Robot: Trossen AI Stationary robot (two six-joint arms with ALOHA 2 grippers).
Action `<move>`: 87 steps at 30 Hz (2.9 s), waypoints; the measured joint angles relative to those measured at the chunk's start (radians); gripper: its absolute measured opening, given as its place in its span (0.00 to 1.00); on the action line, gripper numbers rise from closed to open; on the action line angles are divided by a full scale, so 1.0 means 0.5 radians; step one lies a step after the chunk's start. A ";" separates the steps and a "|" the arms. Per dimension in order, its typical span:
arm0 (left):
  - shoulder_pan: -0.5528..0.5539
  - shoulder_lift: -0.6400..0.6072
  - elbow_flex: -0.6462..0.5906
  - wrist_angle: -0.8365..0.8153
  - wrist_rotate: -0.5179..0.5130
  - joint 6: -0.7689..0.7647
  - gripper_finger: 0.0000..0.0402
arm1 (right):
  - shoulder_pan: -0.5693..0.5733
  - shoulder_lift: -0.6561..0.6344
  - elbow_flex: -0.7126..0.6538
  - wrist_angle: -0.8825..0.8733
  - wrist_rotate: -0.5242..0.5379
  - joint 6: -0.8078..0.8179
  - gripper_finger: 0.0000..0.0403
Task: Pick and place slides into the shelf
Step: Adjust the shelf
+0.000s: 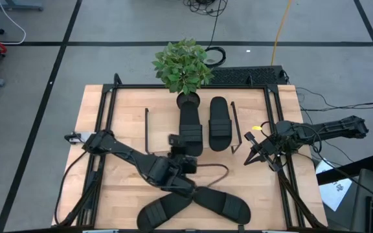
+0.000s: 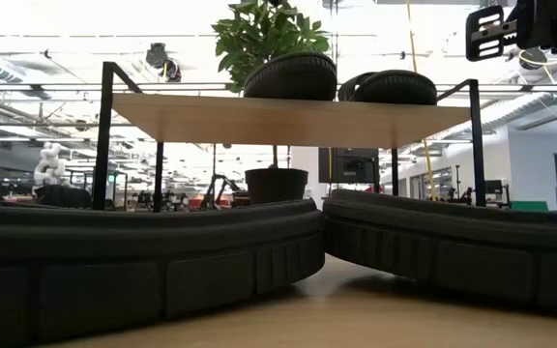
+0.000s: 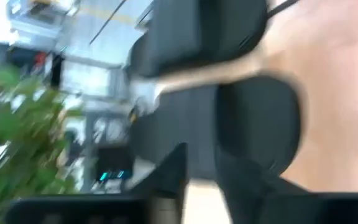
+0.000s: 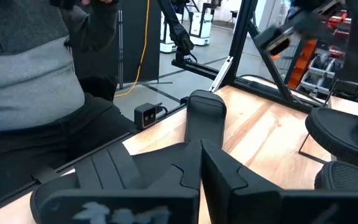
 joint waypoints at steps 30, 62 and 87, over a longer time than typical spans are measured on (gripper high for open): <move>0.112 -2.120 -2.351 2.114 0.346 0.674 0.00 | -0.001 -0.264 -0.083 0.112 0.575 0.203 0.00; -0.184 -2.493 -2.961 1.044 -0.466 -1.577 0.00 | -0.001 -0.437 0.103 -0.820 1.983 0.519 0.00; 0.103 -2.493 -3.283 1.669 -0.019 -1.354 0.00 | -0.001 -0.421 0.103 -0.921 1.990 0.867 0.00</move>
